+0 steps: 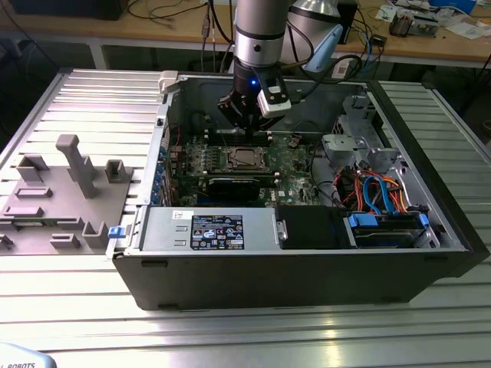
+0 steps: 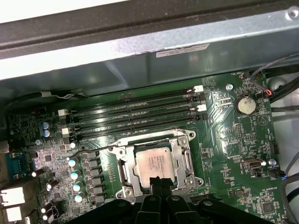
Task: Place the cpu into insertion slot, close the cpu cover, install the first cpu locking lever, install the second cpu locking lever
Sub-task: 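Install the first cpu locking lever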
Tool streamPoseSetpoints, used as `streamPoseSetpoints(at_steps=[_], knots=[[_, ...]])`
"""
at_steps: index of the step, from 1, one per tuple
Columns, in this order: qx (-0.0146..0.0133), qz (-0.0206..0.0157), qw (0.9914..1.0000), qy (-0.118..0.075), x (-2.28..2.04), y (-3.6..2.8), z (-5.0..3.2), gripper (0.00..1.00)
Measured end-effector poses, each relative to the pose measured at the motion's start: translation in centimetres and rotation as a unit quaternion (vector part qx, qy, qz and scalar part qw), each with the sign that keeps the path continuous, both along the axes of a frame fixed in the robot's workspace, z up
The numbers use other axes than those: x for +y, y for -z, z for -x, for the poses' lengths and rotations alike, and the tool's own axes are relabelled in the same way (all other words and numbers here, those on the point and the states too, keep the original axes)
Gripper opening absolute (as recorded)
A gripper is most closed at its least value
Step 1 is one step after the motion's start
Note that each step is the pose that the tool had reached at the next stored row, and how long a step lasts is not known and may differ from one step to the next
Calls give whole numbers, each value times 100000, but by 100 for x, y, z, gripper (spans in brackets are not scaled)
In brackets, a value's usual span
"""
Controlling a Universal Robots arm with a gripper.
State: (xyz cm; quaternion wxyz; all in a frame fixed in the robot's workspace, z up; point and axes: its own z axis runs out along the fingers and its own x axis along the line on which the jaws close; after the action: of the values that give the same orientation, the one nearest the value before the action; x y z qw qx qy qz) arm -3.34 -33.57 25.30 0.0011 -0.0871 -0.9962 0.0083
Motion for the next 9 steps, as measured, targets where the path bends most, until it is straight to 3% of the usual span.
streamPoseSetpoints(at_steps=[9], knots=[[-3, 0, 99998, -579, 0, 0, 0, 11]])
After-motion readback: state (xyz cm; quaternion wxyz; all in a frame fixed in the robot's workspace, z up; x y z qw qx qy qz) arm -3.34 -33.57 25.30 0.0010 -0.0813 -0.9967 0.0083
